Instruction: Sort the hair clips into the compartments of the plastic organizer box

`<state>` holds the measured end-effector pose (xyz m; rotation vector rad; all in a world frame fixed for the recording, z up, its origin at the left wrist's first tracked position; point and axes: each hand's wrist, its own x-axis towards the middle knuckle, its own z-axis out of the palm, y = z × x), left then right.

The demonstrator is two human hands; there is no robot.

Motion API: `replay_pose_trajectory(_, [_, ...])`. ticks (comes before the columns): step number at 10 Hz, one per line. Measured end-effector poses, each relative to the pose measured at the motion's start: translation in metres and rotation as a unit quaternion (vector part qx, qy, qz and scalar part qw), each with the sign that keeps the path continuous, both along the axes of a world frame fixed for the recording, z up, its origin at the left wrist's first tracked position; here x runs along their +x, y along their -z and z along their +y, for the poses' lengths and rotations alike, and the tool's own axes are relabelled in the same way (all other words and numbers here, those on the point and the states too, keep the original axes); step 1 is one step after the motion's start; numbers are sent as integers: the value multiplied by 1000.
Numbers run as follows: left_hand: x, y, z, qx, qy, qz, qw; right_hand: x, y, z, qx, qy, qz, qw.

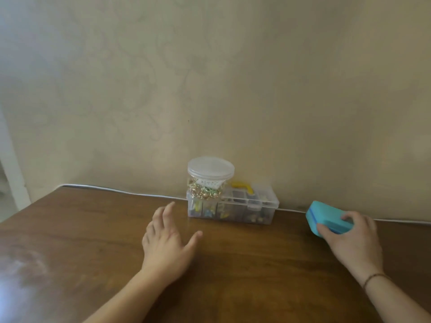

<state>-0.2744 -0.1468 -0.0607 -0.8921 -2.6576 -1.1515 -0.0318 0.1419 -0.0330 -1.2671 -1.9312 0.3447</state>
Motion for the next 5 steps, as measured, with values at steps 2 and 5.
replay_pose_trajectory(2, [7,9,0,-41,9,79,996,-71,-51,-27,121,-139,85,979])
replay_pose_trajectory(5, [5,5,-3,-53,15,83,995,-139,-41,-54,89,-218,-78,969])
